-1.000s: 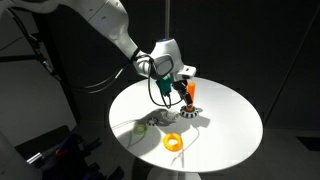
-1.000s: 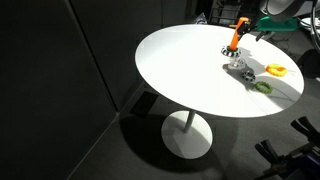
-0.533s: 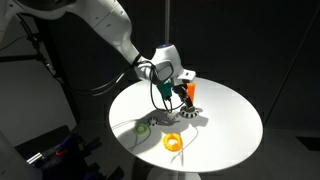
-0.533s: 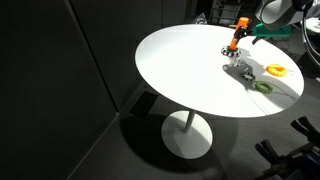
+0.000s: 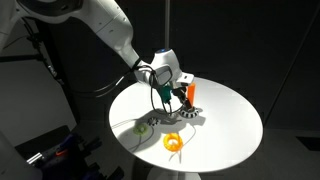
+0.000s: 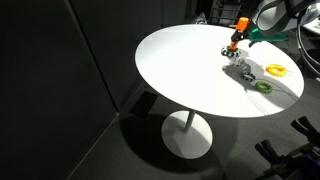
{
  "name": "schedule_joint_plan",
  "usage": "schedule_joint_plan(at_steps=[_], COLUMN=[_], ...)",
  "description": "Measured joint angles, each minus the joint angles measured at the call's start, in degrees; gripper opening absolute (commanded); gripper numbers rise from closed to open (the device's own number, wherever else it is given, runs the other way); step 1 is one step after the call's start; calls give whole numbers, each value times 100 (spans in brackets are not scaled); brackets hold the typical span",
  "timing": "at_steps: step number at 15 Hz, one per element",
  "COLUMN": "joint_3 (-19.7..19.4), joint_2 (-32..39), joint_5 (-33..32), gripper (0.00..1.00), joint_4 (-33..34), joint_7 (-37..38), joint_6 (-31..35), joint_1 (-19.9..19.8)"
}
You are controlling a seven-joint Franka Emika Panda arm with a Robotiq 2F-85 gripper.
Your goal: Pick up the green ring from the ring holder and put it on the table
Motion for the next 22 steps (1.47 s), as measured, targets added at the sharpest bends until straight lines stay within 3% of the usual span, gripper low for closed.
schedule_joint_plan(at_steps=[21,22], joint_3=[21,23], joint_2=[724,748], joint_5=[104,106], gripper=[100,83], joint_4=[681,703], joint_7=[-2,-3], joint_6=[172,200], joint_1=[-6,-6])
